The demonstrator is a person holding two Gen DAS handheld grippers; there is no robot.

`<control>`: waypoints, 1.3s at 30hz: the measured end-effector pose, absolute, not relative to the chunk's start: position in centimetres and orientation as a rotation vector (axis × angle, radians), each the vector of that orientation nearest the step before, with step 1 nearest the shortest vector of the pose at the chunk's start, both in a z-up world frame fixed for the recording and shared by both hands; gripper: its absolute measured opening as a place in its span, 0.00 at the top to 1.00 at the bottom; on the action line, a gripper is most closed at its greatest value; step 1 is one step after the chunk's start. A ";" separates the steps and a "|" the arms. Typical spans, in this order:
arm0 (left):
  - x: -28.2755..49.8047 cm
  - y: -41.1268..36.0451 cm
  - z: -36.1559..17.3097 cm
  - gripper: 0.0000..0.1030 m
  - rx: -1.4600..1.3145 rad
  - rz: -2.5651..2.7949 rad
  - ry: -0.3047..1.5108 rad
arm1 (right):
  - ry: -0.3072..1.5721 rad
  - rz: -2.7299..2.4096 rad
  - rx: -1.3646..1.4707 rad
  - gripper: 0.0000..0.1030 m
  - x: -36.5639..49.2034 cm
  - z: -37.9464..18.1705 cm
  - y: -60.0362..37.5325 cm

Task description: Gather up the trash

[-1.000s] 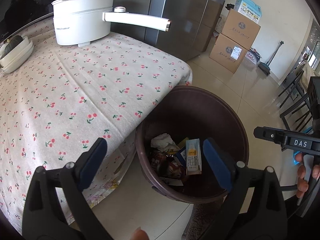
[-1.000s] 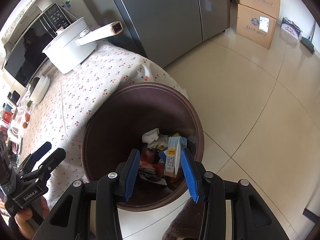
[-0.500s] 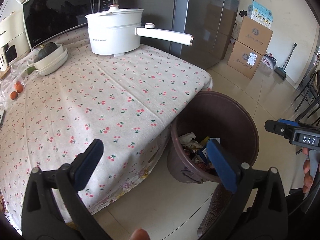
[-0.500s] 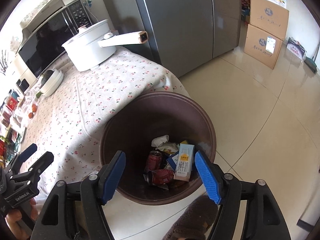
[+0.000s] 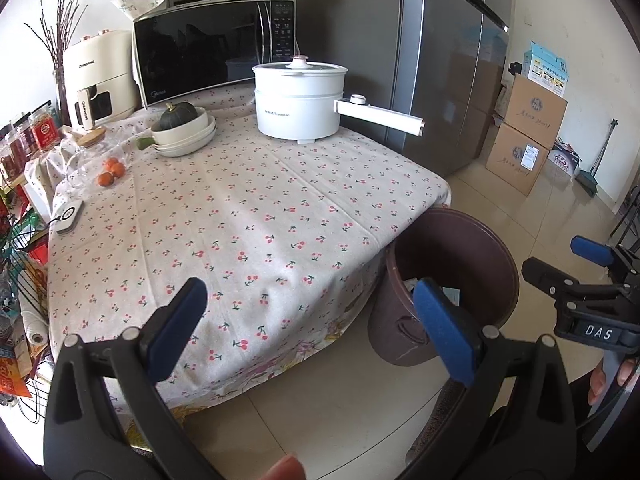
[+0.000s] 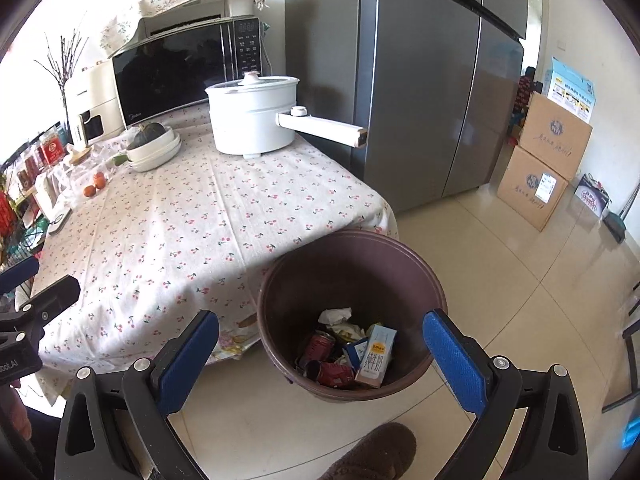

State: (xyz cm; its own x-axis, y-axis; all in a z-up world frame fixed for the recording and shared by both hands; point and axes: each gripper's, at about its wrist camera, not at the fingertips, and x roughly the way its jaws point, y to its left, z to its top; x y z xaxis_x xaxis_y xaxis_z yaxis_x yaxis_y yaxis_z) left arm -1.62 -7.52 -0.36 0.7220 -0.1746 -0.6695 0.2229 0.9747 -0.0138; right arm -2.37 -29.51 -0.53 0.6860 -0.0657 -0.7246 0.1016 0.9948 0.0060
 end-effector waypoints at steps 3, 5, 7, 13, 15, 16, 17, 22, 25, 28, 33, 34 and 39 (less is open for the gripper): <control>-2.4 -7.0 -0.3 0.01 0.069 -0.201 0.712 | 0.767 -0.089 0.022 0.00 -2.9 0.1 -28.4; -2.6 -6.8 -0.4 0.01 0.067 -0.195 0.708 | 0.737 -0.087 -0.001 0.00 -3.1 0.4 -27.6; -2.8 -6.6 -0.4 0.01 0.067 -0.194 0.704 | 0.715 -0.085 -0.024 0.00 -3.2 0.6 -26.9; -3.2 -6.5 -0.3 0.01 0.074 -0.189 0.691 | 0.696 -0.072 -0.031 0.00 -3.4 0.9 -26.1; -3.3 -6.5 -0.3 0.01 0.070 -0.186 0.690 | 0.695 -0.071 -0.031 0.00 -3.4 0.9 -26.1; -3.3 -6.5 -0.2 0.01 0.070 -0.185 0.690 | 0.694 -0.072 -0.029 0.00 -3.5 0.9 -26.0; -3.4 -6.5 -0.3 0.01 0.070 -0.185 0.690 | 0.693 -0.071 -0.027 0.00 -3.5 0.9 -26.0; -3.4 -6.4 -0.3 0.01 0.065 -0.184 0.691 | 0.697 -0.069 -0.022 0.00 -3.6 0.8 -25.9; -3.4 -6.4 -0.3 0.01 0.062 -0.180 0.692 | 0.696 -0.067 -0.022 0.00 -3.7 0.8 -25.7; -3.5 -6.3 -0.2 0.01 0.059 -0.178 0.692 | 0.694 -0.065 -0.023 0.00 -3.7 0.8 -25.7; -3.5 -6.3 -0.2 0.01 0.056 -0.172 0.696 | 0.695 -0.064 -0.022 0.00 -3.7 0.8 -25.7; -3.5 -6.3 -0.2 0.01 0.055 -0.171 0.696 | 0.695 -0.063 -0.022 0.00 -3.7 0.8 -25.7; -3.5 -6.2 -0.3 0.01 0.056 -0.166 0.696 | 0.696 -0.054 -0.018 0.00 -3.7 0.7 -25.5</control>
State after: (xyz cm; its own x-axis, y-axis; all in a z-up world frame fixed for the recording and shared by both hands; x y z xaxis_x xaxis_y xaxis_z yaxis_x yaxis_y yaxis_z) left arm -3.50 -6.24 -0.26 0.7547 -0.1335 -0.6424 0.1705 0.9853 -0.0045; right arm -3.69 -25.51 0.72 0.7659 -0.0554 -0.6405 0.0434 0.9985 -0.0344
